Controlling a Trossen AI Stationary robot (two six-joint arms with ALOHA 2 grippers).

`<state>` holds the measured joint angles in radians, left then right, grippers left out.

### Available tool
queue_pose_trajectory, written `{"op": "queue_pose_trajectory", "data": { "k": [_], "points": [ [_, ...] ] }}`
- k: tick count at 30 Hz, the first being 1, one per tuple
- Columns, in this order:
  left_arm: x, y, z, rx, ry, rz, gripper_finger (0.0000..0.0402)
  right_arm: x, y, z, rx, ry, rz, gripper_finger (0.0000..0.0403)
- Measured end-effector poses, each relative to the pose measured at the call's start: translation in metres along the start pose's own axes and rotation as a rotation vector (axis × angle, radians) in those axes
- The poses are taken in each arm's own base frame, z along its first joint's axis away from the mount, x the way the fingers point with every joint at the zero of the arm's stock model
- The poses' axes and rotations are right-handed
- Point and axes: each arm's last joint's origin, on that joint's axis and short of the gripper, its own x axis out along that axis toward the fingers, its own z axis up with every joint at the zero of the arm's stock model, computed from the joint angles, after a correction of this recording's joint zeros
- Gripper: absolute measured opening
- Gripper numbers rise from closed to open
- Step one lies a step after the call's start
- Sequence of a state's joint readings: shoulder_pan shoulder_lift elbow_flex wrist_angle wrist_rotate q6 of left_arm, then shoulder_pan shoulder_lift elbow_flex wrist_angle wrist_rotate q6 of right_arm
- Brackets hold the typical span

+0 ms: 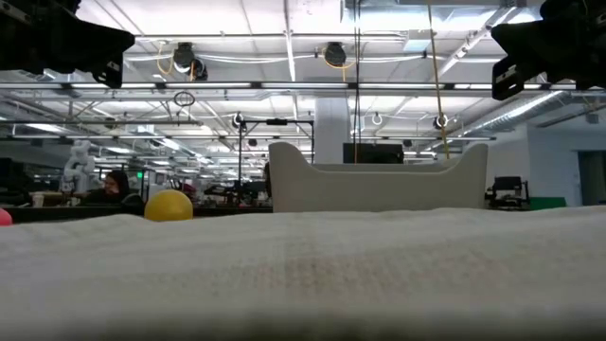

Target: Pick and placing Produce into tupperware

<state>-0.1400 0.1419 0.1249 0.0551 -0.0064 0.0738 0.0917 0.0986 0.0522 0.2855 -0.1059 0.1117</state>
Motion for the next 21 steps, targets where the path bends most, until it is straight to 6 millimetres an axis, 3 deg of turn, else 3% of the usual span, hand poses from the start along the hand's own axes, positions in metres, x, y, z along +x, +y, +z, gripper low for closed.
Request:
{"op": "queue_pose_trajectory", "data": {
  "k": [21],
  "points": [
    [-0.0002,0.0006,0.0075,-0.001,-0.078,0.008,0.0021,0.0,0.0,0.0001,-0.003,-0.001,0.0,0.0]
  ]
}}
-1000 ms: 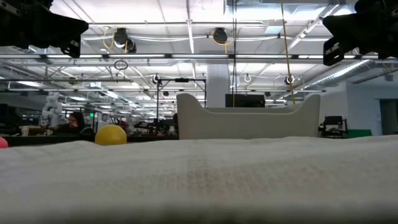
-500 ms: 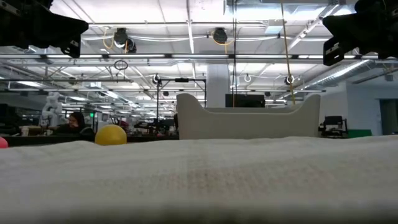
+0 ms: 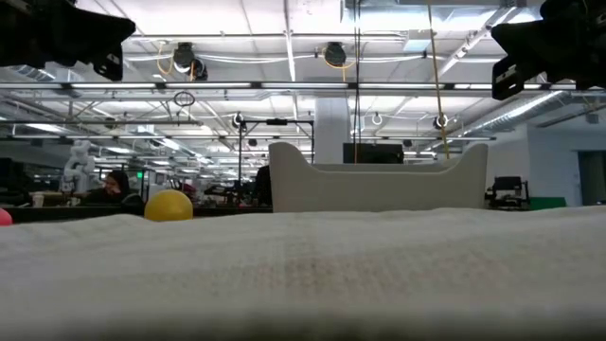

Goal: Pick and placing Produce into tupperware
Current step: Put the yellow lemon into the bin

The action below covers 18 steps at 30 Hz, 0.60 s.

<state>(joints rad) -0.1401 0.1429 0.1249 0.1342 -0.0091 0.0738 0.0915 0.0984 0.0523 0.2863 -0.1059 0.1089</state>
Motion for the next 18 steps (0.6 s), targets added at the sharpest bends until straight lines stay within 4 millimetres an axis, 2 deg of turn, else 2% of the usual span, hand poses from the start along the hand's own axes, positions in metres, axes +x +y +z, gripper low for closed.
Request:
{"op": "queue_pose_trajectory", "data": {
  "k": [14,18],
  "points": [
    [0.0,0.0004,0.0052,0.001,-0.054,0.003,0.0021,0.0,-0.0008,0.0001,0.008,-0.003,-0.027,0.0],
    [0.0006,0.0013,0.0038,-0.056,-0.039,0.034,0.0021,0.0,-0.0008,0.0001,-0.037,-0.003,-0.027,0.0]
  ]
}}
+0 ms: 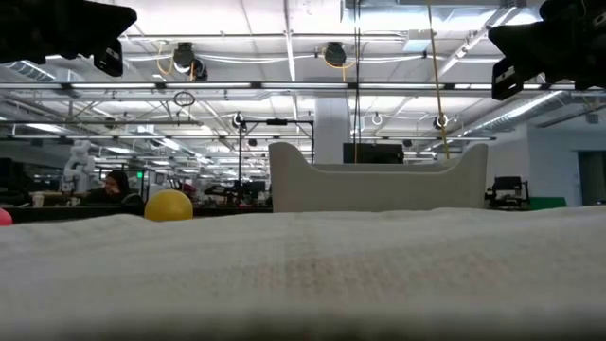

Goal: Pick and placing Produce into tupperware
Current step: Put the yellow lemon into the bin

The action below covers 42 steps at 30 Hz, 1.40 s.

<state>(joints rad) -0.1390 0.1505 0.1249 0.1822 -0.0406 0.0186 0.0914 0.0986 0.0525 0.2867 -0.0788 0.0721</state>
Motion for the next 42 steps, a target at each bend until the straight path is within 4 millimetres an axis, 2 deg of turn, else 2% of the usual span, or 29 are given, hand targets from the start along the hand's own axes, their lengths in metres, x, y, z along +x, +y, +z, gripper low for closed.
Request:
{"op": "queue_pose_trajectory", "data": {
  "k": [5,11,19,29,32,37,42],
  "points": [
    [0.004,0.0,-0.007,0.003,0.069,0.012,0.0021,0.0,0.0,-0.001,-0.066,0.007,0.0,0.0],
    [0.008,0.0,-0.005,0.052,0.052,0.016,0.0021,0.0,0.0,-0.001,-0.059,0.011,0.0,0.0],
    [0.01,0.007,-0.007,0.018,0.088,0.176,0.0021,0.0,0.0,0.0,-0.111,0.004,0.0,0.0],
    [0.02,0.013,0.033,0.033,0.194,0.221,0.0021,0.0,0.0,0.0,-0.141,0.004,0.0,0.0],
    [0.025,0.014,0.039,0.035,0.232,0.232,0.0021,0.0,0.0,0.0,-0.141,0.005,0.0,0.0],
    [0.039,0.018,0.045,0.041,0.311,0.251,0.0021,0.0,0.0,0.0,-0.141,0.004,0.0,0.0],
    [0.06,0.022,0.062,0.048,0.334,0.26,0.0021,0.0,0.0,0.0,-0.138,0.004,0.0,0.0]
  ]
}}
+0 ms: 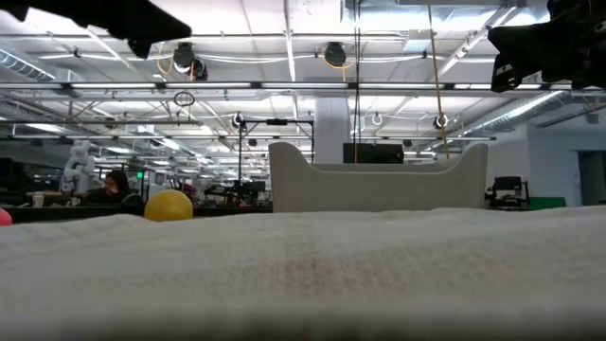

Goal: Pick and placing Produce into tupperware
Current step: Put the yellow lemon into the bin

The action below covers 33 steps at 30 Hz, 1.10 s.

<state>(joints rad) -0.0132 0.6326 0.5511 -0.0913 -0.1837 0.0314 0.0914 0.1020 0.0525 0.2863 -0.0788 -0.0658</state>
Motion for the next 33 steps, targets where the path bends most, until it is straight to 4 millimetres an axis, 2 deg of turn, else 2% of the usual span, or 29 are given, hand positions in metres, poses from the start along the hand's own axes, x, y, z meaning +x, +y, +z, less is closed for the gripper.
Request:
{"op": "queue_pose_trajectory", "data": {
  "k": [6,14,19,24,33],
  "points": [
    [0.016,0.005,0.024,-0.067,0.094,0.041,0.0021,0.0,0.0,0.0,0.0,0.0,0.0,0.0],
    [0.041,0.011,0.011,-0.019,0.247,0.034,0.0021,0.0,0.0,0.0,0.001,0.0,0.0,0.0],
    [0.055,0.014,0.003,-0.034,0.319,-0.042,0.0021,0.0,0.0,0.0,-0.002,0.0,-0.006,0.0],
    [0.067,0.015,0.009,-0.021,0.396,-0.093,0.0021,0.0,0.0,0.0,-0.01,0.001,-0.007,0.0],
    [0.087,0.02,0.019,0.105,0.531,-0.138,0.0021,0.0,0.0,0.0,-0.008,0.001,-0.008,0.0]
  ]
}}
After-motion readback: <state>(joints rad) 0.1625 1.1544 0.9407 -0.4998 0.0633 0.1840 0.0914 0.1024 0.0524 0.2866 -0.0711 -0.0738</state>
